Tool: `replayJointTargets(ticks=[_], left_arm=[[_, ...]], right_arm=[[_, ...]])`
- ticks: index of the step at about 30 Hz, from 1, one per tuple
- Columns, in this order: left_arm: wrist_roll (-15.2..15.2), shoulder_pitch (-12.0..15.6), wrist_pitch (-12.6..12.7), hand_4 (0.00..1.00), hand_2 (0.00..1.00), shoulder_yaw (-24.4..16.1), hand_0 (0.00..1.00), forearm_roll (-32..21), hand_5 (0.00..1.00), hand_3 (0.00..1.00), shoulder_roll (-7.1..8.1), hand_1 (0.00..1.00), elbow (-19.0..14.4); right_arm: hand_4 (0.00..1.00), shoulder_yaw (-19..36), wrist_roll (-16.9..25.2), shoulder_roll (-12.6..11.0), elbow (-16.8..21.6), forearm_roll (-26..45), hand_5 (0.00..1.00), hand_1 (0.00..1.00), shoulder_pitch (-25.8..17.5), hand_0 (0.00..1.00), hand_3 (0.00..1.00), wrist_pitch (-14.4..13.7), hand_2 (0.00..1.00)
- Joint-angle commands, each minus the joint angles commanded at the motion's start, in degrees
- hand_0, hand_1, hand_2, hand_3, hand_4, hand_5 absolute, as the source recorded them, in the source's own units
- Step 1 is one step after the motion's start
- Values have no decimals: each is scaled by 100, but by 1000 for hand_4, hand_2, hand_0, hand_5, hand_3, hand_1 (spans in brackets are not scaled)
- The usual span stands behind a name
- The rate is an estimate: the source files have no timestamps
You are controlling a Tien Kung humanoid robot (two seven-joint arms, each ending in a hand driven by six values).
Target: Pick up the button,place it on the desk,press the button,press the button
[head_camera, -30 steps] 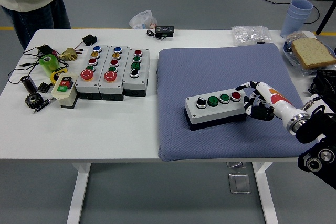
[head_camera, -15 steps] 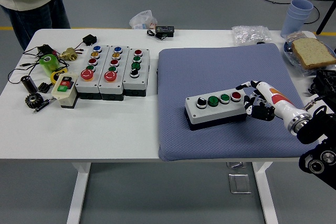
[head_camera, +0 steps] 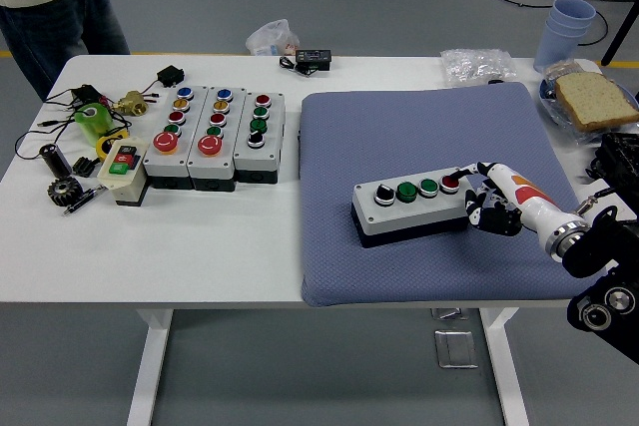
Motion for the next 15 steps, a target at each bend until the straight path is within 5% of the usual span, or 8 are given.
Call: replayJointTargets(ticks=[15], left_arm=[[1, -28, 3, 270, 427, -5, 564, -13, 379, 430, 0, 421, 0]], right_arm=[[407, 28, -24, -1, 193, -90, 2, 44, -1, 237, 734, -2, 252]])
